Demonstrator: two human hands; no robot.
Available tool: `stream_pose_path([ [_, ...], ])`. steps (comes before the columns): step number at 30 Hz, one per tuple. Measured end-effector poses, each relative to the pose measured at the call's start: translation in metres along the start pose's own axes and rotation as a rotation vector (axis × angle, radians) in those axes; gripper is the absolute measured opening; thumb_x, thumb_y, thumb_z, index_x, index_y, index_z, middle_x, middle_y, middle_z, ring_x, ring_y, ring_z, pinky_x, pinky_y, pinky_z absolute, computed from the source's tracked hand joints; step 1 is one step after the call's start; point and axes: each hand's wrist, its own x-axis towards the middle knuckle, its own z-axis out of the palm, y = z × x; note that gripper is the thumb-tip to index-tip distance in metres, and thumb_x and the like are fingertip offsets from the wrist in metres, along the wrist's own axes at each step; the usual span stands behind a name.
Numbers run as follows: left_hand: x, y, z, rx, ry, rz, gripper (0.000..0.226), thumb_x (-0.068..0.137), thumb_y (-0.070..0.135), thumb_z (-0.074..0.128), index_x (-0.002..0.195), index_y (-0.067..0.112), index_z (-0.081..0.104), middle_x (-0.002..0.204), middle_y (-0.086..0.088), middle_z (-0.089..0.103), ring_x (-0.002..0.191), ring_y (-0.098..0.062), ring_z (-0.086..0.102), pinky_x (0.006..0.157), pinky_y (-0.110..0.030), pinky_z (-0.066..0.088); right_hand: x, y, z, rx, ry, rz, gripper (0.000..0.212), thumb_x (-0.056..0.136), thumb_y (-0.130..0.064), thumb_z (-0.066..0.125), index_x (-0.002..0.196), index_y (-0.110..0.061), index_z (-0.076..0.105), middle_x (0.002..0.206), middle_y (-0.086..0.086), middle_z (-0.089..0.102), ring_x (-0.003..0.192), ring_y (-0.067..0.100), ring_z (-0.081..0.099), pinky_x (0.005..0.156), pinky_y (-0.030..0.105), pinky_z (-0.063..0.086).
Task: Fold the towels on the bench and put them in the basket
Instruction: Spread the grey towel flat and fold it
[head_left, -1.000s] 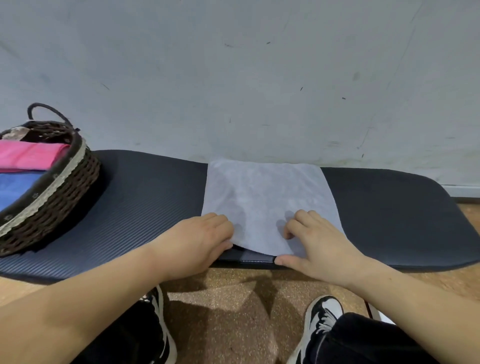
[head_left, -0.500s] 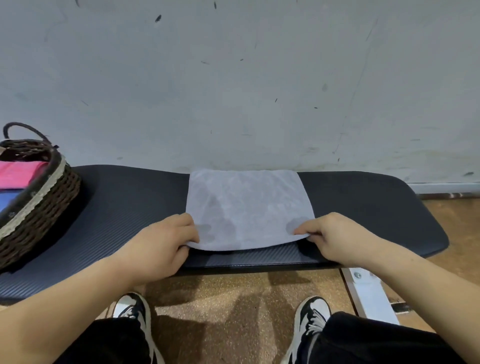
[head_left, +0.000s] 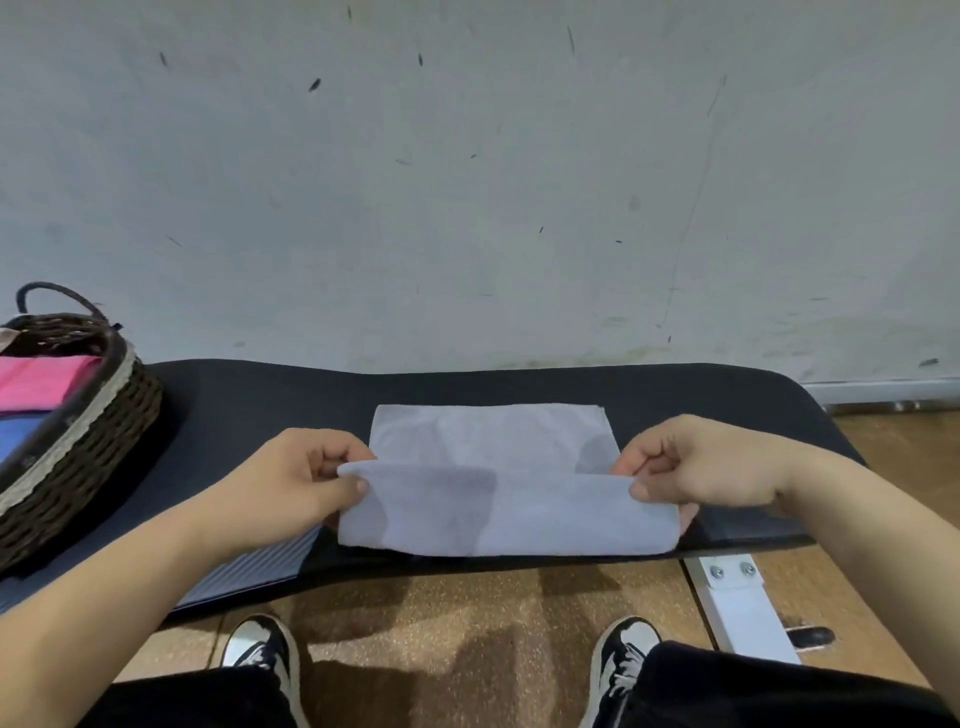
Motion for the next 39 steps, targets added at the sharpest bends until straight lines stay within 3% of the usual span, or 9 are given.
stream_pose_path([
  [9, 0.064, -0.008, 0.003, 0.156, 0.311, -0.072, 0.012, 0.098, 0.021, 0.063, 0.092, 0.028, 0.071, 0.080, 0.010, 0.077, 0.074, 0.000, 0.070, 0.067, -0.023, 0.050, 0.076, -0.003, -0.005, 0.133, 0.548, -0.030, 0.002, 0.088, -0.019, 0.078, 0.087, -0.017, 0.076, 0.082, 0.010, 0.078, 0.083, 0.026, 0.073, 0.075, 0.044, 0.061],
  [13, 0.091, -0.013, 0.001, 0.308, 0.321, -0.092, 0.008, 0.094, 0.024, 0.063, 0.092, 0.028, 0.070, 0.085, 0.008, 0.073, 0.082, -0.011, 0.069, 0.071, -0.031, 0.056, 0.109, -0.002, -0.004, -0.003, 0.652, 0.021, 0.002, 0.089, -0.022, 0.074, 0.088, -0.024, 0.074, 0.087, 0.001, 0.075, 0.087, 0.020, 0.070, 0.068, 0.027, 0.052],
  [17, 0.105, -0.027, 0.005, 0.613, 0.198, -0.009, 0.044, 0.091, 0.026, 0.065, 0.134, 0.025, 0.059, 0.129, 0.009, 0.060, 0.119, -0.015, 0.056, 0.094, -0.032, 0.049, 0.131, 0.009, 0.006, -0.289, 0.579, 0.077, 0.017, 0.093, -0.032, 0.068, 0.109, -0.025, 0.071, 0.111, -0.002, 0.066, 0.095, 0.018, 0.063, 0.075, 0.031, 0.049],
  [20, 0.112, -0.032, 0.005, 0.612, 0.135, -0.014, 0.052, 0.092, 0.031, 0.064, 0.143, 0.027, 0.052, 0.133, 0.009, 0.057, 0.126, -0.017, 0.050, 0.101, -0.033, 0.045, 0.135, 0.013, 0.010, -0.357, 0.587, 0.098, 0.022, 0.094, -0.036, 0.065, 0.113, -0.027, 0.070, 0.116, 0.000, 0.063, 0.098, 0.021, 0.061, 0.080, 0.037, 0.054],
  [26, 0.116, -0.021, 0.000, 0.508, 0.038, -0.195, 0.019, 0.086, 0.029, 0.067, 0.104, 0.026, 0.061, 0.095, 0.006, 0.067, 0.089, -0.015, 0.064, 0.076, -0.033, 0.055, 0.117, -0.008, 0.021, -0.570, 0.601, 0.079, 0.038, 0.096, -0.033, 0.059, 0.133, -0.022, 0.062, 0.130, 0.000, 0.053, 0.121, 0.025, 0.049, 0.092, 0.043, 0.051],
  [30, 0.111, -0.017, 0.004, 0.486, 0.046, -0.247, 0.014, 0.081, 0.025, 0.068, 0.086, 0.019, 0.057, 0.085, 0.002, 0.064, 0.073, -0.014, 0.057, 0.060, -0.027, 0.043, 0.095, -0.045, 0.051, -0.537, 0.385, -0.096, 0.063, 0.097, -0.046, 0.058, 0.154, -0.023, 0.040, 0.166, 0.006, 0.026, 0.155, 0.024, 0.015, 0.125, 0.036, 0.018],
  [33, 0.105, -0.011, 0.007, 0.489, 0.080, -0.185, 0.011, 0.084, 0.019, 0.063, 0.091, 0.022, 0.055, 0.086, 0.004, 0.063, 0.074, -0.013, 0.056, 0.059, -0.025, 0.042, 0.084, -0.052, 0.076, -0.550, 0.204, -0.104, 0.074, 0.098, -0.062, 0.046, 0.161, -0.036, 0.018, 0.172, -0.003, -0.004, 0.158, 0.022, -0.010, 0.128, 0.041, 0.004],
  [37, 0.096, -0.007, 0.011, 0.301, 0.087, -0.230, 0.026, 0.081, 0.015, 0.066, 0.104, 0.025, 0.058, 0.096, 0.003, 0.065, 0.085, -0.015, 0.063, 0.068, -0.029, 0.053, 0.091, -0.034, 0.078, -0.711, 0.114, 0.085, 0.080, 0.097, -0.070, 0.033, 0.161, -0.039, -0.005, 0.169, -0.002, -0.021, 0.155, 0.030, -0.021, 0.126, 0.053, 0.000],
  [39, 0.093, -0.010, 0.011, 0.251, 0.105, -0.292, 0.012, 0.079, 0.016, 0.069, 0.085, 0.017, 0.058, 0.082, 0.000, 0.062, 0.072, -0.016, 0.057, 0.061, -0.030, 0.047, 0.094, -0.032, 0.078, -0.764, 0.088, 0.112, 0.082, 0.097, -0.071, 0.031, 0.160, -0.041, -0.013, 0.168, -0.002, -0.027, 0.154, 0.031, -0.025, 0.125, 0.055, -0.001],
])
